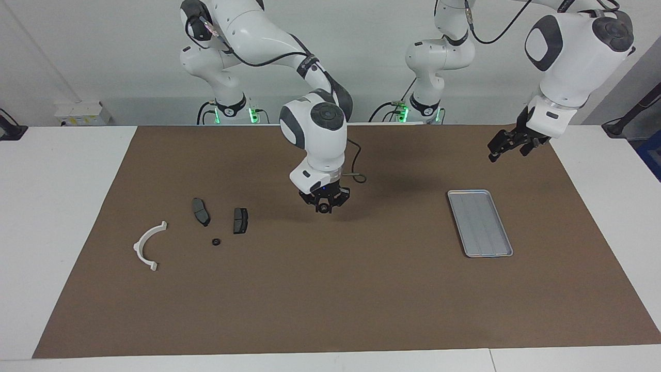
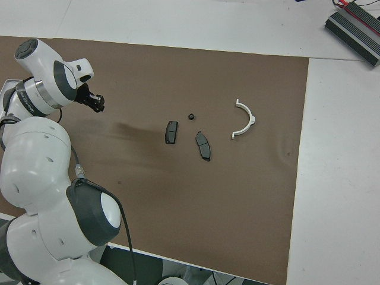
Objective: Pick bearing gear from pile to tray
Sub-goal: 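Carry the gear to the table center and release it with the right gripper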
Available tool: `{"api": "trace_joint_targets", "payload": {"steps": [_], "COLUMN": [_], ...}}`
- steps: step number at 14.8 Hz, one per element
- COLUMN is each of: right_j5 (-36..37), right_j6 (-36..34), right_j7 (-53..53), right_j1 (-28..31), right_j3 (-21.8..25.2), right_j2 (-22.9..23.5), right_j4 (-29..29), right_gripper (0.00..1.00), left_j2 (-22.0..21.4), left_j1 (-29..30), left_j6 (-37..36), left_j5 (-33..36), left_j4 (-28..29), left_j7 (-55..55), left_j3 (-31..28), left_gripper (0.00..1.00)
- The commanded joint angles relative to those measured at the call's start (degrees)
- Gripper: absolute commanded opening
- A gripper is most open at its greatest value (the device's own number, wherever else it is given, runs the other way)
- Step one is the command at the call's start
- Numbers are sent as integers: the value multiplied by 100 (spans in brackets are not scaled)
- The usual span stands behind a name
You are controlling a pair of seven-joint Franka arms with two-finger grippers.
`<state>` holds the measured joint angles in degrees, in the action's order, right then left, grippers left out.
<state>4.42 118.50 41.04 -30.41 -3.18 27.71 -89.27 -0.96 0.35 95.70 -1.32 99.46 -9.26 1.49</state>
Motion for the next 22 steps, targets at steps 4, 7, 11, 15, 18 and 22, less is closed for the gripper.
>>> {"api": "trace_joint_targets", "payload": {"steps": [4,7,11,15,18,22], "right_j5": [-117,-117,-117,-117,-100,-99], "right_j6": [761,1112,1245,1254,1167,1000], "right_j7": [132,123,106,106,53,-1164], "right_j1": [-52,-44,-35,-35,44,894], "right_j3": [-7,-7,-7,-7,-7,1], "right_j2": [103,112,190,191,182,-28], "right_j4": [-485,-758,-846,-890,-794,-662], "right_gripper": [0,0,13,75,87,87], "left_j2": [-185,-185,-185,-185,-185,-177], "left_j1": [-26,-26,-18,-26,-26,-44], "left_j6": [116,116,107,116,116,133], "left_j5": [-61,-61,-61,-61,-61,-61], "left_j4": [205,205,205,205,205,205], "left_j7": [47,47,47,47,47,12], "left_j3": [-26,-26,-26,-26,-26,-8], "left_gripper": [100,100,100,100,100,100]}}
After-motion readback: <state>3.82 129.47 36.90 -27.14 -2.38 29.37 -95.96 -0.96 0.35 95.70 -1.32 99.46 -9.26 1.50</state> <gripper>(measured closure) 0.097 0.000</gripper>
